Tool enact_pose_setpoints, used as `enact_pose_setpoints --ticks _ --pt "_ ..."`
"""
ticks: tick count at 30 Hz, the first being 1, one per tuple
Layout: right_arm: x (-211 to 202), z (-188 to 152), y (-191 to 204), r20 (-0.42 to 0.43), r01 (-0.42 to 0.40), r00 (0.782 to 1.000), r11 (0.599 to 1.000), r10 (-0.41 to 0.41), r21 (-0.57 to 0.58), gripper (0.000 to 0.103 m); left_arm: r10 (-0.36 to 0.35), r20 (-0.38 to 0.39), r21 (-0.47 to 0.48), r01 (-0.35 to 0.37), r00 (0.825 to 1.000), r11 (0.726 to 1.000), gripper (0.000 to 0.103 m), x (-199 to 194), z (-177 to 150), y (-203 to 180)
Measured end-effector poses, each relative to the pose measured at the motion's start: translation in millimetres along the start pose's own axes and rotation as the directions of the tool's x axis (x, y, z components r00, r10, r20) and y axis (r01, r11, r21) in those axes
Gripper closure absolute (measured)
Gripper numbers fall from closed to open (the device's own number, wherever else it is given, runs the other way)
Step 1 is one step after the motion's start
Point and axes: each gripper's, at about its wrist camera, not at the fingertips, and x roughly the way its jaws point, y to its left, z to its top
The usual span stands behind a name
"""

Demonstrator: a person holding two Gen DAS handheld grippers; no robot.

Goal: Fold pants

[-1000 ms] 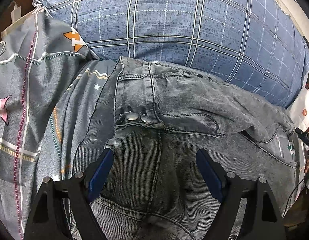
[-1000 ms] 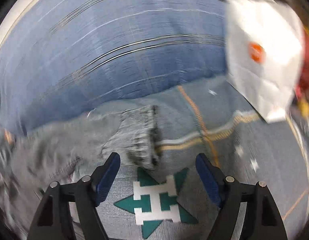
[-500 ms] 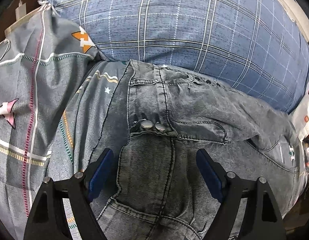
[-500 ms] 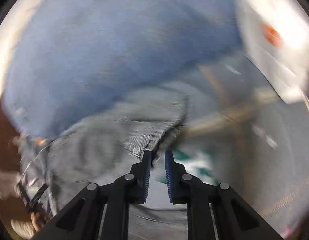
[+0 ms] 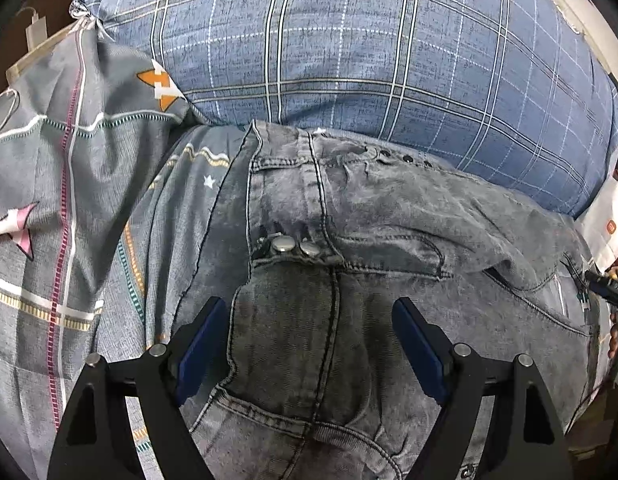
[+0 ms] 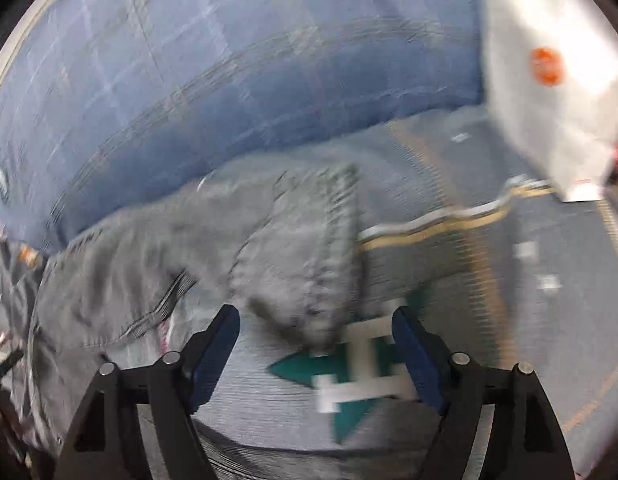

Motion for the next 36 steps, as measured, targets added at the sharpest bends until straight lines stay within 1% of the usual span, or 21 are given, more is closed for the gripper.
enact_pose_setpoints --ticks 1,2,7,8,11,13,14,15,17,18,19,21,23,25,27,28,29,30,32,34,36 --pt "4.8 -0.2 5.6 -0.018 0.027 0.999 1.0 -0.027 -0.013 0.086 0.001 -0.003 -0.006 -0.001 1.0 1.0 0.018 1.1 1.7 0.0" --pt "4.2 0.1 9.0 -0.02 0.033 0.999 0.999 -0.033 -0.009 0.091 -0.001 -0.007 -0.013 0.001 1.0 1.0 0.018 2.1 3.9 -0.2" --pt "-54.5 4.2 -0.1 -0.067 -0.19 0.978 0.977 0.197 0.1 0.092 0.027 0.023 0.018 -0.027 0.999 0.999 0.018 2.9 25.2 -5.7" --pt "-66.6 4.2 -11.4 -0.068 -0.203 0.975 0.972 0.212 0.123 0.092 0.041 0.034 0.019 -0.041 0.999 0.999 0.018 4.0 31.6 -5.6" --pt "-58.0 2.1 -69.0 -0.101 -0.111 0.984 0.956 0.144 0.273 0.091 0.05 0.034 0.017 -0.051 0.998 0.999 0.018 10.6 43.1 -5.3" --pt "-22.9 -15.2 -86.5 -0.243 -0.002 0.967 0.958 0.075 0.288 0.082 0.06 0.019 0.025 -0.06 0.998 0.998 0.018 19.8 49.3 -6.6" --pt "-14.6 -22.2 -87.1 -0.261 0.036 0.965 0.963 0.036 0.266 0.08 0.063 0.006 0.03 -0.064 0.998 0.998 0.018 25.7 52.3 -7.6" --pt "-18.1 -25.1 -86.7 -0.202 0.015 0.978 0.963 0.042 0.27 0.079 0.069 0.0 0.031 -0.069 0.998 0.997 0.018 30.4 54.4 -8.6" --pt "-27.3 -26.9 -87.8 -0.143 -0.006 0.988 0.953 0.052 0.304 0.058 0.08 -0.007 0.033 -0.08 0.997 0.996 0.018 37.3 58.7 -10.9" --pt "-34.6 -26.9 -86.8 -0.116 0.0 0.993 0.952 0.037 0.306 0.036 0.082 -0.017 0.038 -0.081 0.997 0.996 0.018 41.9 63.4 -13.8" --pt "-43.4 -24.8 -83.3 -0.084 0.014 0.996 0.958 0.011 0.287 0.032 0.08 -0.02 0.043 -0.079 0.997 0.996 0.018 44.0 67.3 -16.1" --pt "-62.5 -18.6 -75.4 -0.032 0.013 0.999 0.964 -0.005 0.264 0.032 0.084 -0.007 0.05 -0.083 0.996 0.995 0.018 45.0 73.8 -20.2" --pt "-81.0 -7.0 -66.6 0.068 -0.053 0.997 0.962 0.036 0.267 0.032 0.101 -0.012 0.059 -0.1 0.995 0.993 0.015 51.5 78.3 -23.5" --pt "-80.7 6.1 -51.5 0.119 -0.096 0.99 0.967 0.069 0.235 0.031 0.124 -0.121 0.066 -0.116 0.985 0.991 0.015 79.0 77.8 -22.7" --pt "-60.0 17.7 -31.8 0.082 -0.143 0.988 0.971 0.129 0.193 0.031 0.151 -0.222 0.092 -0.133 0.963 0.987 0.014 108.0 67.3 -21.1" --pt "-41.1 13.9 -19.0 0.009 -0.148 0.989 0.978 0.148 0.147 0.031 0.152 -0.215 0.098 -0.133 0.965 0.986 0.009 111.2 65.2 -20.6" --pt "-18.3 7.6 -10.8 -0.08 -0.086 0.992 0.991 0.094 0.098 0.031 0.165 -0.187 0.095 -0.15 0.968 0.984 0.006 109.3 65.5 -18.3" --pt "13.2 -1.4 -9.7 -0.188 0.041 0.982 0.998 -0.031 0.053 0.033 0.167 -0.192 0.096 -0.151 0.967 0.984 0.006 109.2 66.1 -17.4" --pt "7.3 -1.6 -7.7 -0.126 0.168 0.979 0.985 -0.162 0.044 0.034 0.162 -0.2 0.093 -0.146 0.966 0.985 0.006 104.2 67.6 -16.1" --pt "-7.2 7.4 -9.3 -0.089 0.033 0.996 0.991 -0.021 0.13 0.033 0.166 -0.144 0.122 -0.149 0.976 0.981 0.006 89.1 71.3 -16.8" --pt "-23.4 23.3 -2.4 0.001 0.072 0.997 0.992 -0.073 0.1 0.033 0.176 -0.065 0.146 -0.165 0.982 0.975 0.006 75.6 78.2 -16.5"
